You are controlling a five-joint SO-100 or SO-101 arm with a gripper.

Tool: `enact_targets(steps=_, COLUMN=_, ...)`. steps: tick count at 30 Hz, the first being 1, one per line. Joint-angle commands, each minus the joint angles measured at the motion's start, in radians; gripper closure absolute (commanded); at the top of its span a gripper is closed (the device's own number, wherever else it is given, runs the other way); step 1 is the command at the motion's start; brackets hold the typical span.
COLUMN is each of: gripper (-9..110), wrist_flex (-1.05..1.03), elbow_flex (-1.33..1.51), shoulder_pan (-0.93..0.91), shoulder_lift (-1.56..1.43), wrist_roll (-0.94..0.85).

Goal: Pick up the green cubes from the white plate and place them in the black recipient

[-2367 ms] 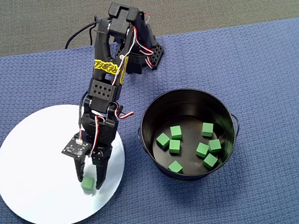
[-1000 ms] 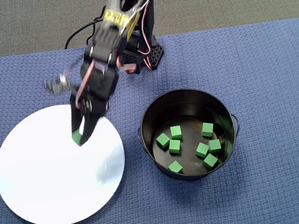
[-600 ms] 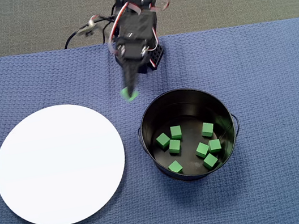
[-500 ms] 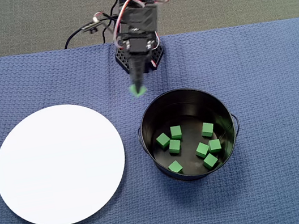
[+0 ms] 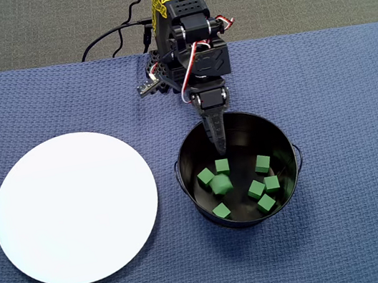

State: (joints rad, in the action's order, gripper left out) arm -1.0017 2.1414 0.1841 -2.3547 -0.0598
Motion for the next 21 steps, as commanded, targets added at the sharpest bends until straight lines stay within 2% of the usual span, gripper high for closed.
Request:
enact_targets(steps=1, gripper=82, wrist_flex=-0.014, elbow_flex=-0.025, shoulder_pan=0.018, shoulder_lift=-0.029, wrist_roll=-0.029)
enact_targets(steps=5, gripper=94, wrist_flex=-0.097, elbow_flex=-0.032, shoulder_pan=-0.02, shoulder_lift=-0.115, wrist_roll=-0.049)
enact_targets(steps=9, gripper=101, wrist_flex=-0.242, elbow_flex=-0.028, shoulder_pan=-0.141, shoulder_lift=-0.258, wrist_roll=-0.1)
enact_targets(steps=16, gripper=101, wrist_flex=-0.405, elbow_flex=0.212, shoulder_pan=-0.206, shoulder_lift=-0.535, wrist_roll=-0.118)
enact_targets(steps=21, gripper=101, wrist_flex=-0.371, elbow_flex=0.322, shoulder_pan=-0.299, shoulder_lift=-0.635, wrist_roll=-0.14)
